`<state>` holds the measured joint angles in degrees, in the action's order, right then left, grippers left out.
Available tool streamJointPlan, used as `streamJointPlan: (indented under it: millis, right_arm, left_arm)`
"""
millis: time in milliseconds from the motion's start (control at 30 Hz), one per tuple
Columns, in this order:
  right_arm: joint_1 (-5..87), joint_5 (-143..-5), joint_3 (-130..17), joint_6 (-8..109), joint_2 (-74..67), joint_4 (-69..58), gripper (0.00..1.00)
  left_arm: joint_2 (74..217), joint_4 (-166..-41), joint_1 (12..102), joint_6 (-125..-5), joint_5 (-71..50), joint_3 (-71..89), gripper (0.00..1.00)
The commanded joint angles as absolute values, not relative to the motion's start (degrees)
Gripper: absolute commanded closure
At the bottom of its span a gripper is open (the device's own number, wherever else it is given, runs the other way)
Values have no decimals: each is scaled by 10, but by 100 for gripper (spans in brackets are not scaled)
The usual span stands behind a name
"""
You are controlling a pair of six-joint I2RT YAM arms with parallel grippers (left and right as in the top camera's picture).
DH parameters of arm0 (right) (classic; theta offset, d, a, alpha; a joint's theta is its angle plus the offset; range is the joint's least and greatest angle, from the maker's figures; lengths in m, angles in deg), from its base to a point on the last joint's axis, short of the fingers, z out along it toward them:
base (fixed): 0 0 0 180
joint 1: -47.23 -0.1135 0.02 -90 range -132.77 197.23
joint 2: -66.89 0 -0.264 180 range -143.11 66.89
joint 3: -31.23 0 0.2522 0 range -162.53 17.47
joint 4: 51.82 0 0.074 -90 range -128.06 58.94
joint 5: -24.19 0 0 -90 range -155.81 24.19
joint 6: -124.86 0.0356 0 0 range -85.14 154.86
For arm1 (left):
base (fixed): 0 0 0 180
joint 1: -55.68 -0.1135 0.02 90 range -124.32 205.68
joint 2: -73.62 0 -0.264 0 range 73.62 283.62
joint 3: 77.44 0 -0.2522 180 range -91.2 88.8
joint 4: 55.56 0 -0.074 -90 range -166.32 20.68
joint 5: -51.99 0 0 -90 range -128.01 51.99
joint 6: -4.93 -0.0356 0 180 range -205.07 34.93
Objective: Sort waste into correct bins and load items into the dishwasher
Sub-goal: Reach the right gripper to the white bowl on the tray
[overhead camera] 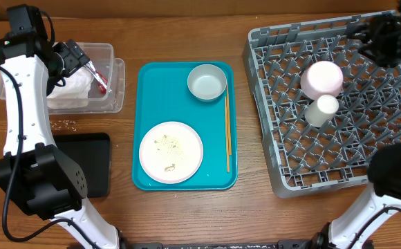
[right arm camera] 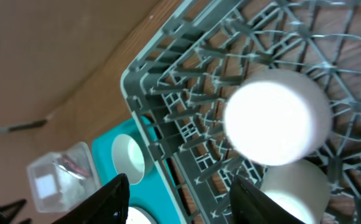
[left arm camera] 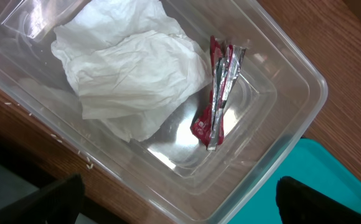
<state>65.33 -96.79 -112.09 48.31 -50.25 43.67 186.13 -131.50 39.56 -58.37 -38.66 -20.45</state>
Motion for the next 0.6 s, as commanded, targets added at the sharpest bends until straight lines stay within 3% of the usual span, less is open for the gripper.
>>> streamJointPlan:
  millis: [0,133,400,567]
  right_arm:
    - [607,-888,-1130,491,-502,435,46]
    - [549,-759,-1120,549,-515,424,26]
    - [412,-775,-1096,557,-529,350,26]
    - [287,-710,-1059,558,-531,242,14]
  left_arm:
    - [1839,-1315,396,-578,-386,-217,0]
    - [1839,-1315,396,-578,-385,-217,0]
    - [1839,-1315,396,-578,-386,-217,0]
    - [1839,-1315,396,-578,-386,-217,0]
